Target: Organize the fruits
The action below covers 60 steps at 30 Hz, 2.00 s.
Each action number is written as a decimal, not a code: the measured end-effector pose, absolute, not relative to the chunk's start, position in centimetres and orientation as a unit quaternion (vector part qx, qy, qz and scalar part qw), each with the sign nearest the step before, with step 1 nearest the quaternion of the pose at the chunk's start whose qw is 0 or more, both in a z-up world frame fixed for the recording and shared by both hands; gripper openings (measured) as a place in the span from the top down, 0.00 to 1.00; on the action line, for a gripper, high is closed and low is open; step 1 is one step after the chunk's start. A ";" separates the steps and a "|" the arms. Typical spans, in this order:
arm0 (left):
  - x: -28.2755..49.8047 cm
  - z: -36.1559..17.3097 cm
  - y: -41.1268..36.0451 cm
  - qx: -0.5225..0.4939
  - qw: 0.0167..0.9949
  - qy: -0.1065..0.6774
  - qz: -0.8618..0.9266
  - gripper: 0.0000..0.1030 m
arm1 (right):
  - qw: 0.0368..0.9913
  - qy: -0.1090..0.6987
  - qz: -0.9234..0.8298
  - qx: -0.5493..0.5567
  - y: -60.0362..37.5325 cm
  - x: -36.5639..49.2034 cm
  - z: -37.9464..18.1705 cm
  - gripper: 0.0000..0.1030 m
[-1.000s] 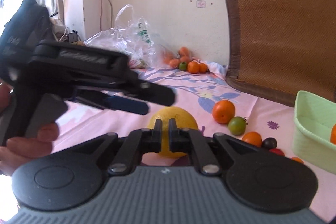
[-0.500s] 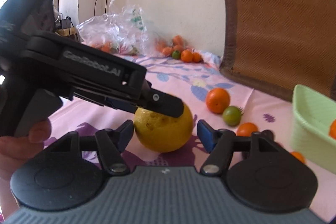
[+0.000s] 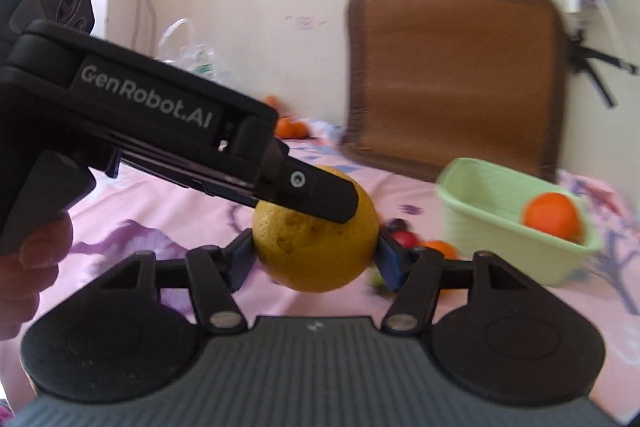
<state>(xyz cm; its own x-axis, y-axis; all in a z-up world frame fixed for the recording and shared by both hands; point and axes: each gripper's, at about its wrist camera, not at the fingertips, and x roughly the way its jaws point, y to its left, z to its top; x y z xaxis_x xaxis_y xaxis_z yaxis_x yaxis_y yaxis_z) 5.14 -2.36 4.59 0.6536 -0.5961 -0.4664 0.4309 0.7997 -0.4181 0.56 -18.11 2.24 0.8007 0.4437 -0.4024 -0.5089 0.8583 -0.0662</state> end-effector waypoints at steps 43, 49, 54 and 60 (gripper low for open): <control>11.5 7.7 -6.0 -0.065 0.945 0.241 -0.210 0.40 | 0.976 0.146 0.157 -0.031 -25.5 10.6 2.2 0.30; 6.4 7.5 -2.5 -0.052 0.962 0.222 -0.150 0.34 | 0.978 0.145 0.151 0.017 -26.1 6.4 2.4 0.26; 3.4 6.0 -0.4 -0.043 0.967 0.226 -0.105 0.29 | 0.982 0.127 0.127 0.066 -25.4 2.6 1.9 0.08; 2.0 4.3 1.0 -0.018 0.965 0.252 -0.067 0.28 | 0.978 0.133 0.114 0.112 -24.2 1.2 1.0 0.00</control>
